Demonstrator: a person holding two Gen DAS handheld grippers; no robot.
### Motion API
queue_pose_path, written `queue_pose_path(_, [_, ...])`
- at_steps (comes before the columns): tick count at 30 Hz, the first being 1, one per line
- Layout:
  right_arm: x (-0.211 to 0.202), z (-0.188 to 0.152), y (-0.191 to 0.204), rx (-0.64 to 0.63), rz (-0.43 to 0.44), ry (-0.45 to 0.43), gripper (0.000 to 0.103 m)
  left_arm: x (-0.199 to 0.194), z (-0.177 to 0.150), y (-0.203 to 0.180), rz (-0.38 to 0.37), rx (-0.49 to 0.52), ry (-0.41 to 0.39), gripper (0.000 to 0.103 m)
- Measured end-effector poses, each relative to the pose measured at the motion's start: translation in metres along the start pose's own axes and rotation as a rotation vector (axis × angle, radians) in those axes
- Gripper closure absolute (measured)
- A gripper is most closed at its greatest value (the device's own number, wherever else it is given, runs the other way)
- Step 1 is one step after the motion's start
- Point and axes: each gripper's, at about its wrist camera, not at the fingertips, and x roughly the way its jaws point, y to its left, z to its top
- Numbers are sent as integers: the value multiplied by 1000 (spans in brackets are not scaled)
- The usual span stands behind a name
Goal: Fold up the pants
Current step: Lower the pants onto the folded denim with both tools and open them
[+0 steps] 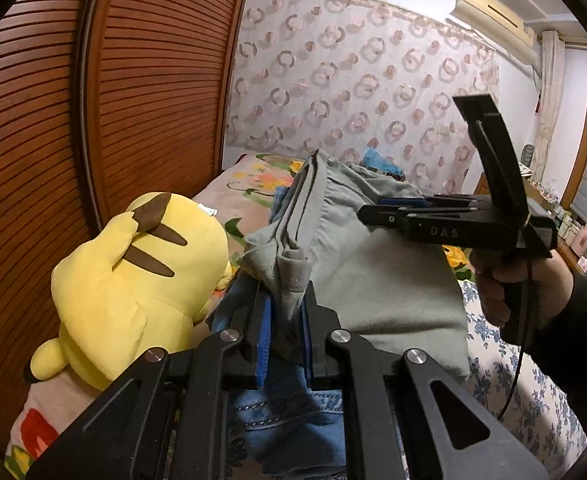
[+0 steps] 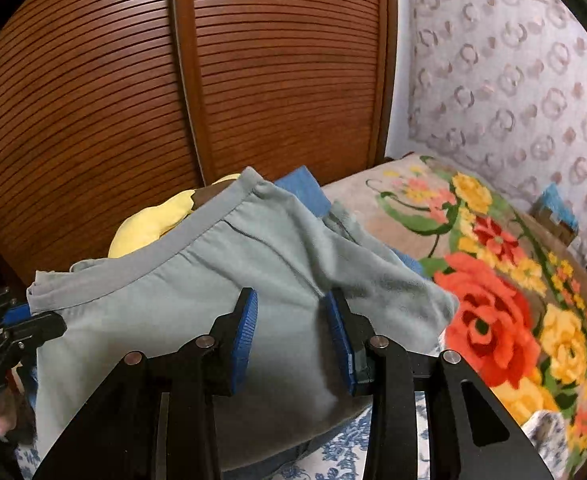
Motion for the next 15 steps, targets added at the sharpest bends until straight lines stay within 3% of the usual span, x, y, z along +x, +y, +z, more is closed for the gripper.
queue_pose_path(7, [3,-7,-2,2,2,-13,49,-4,2,-3,-3,9,5,90])
queue_pose_path(9, [0,-7,3,-1,-7,-15,40,-3,1,-3,2,13,1,87])
queue_pose_path(12, [-5,-7,11,-2,-11,-20,31,-5,1,-2,11,17,0,78])
queue_pose_path(15, [-11,-12,21,-9,-13,-28,30,-9,0,1,32,12,-15,57])
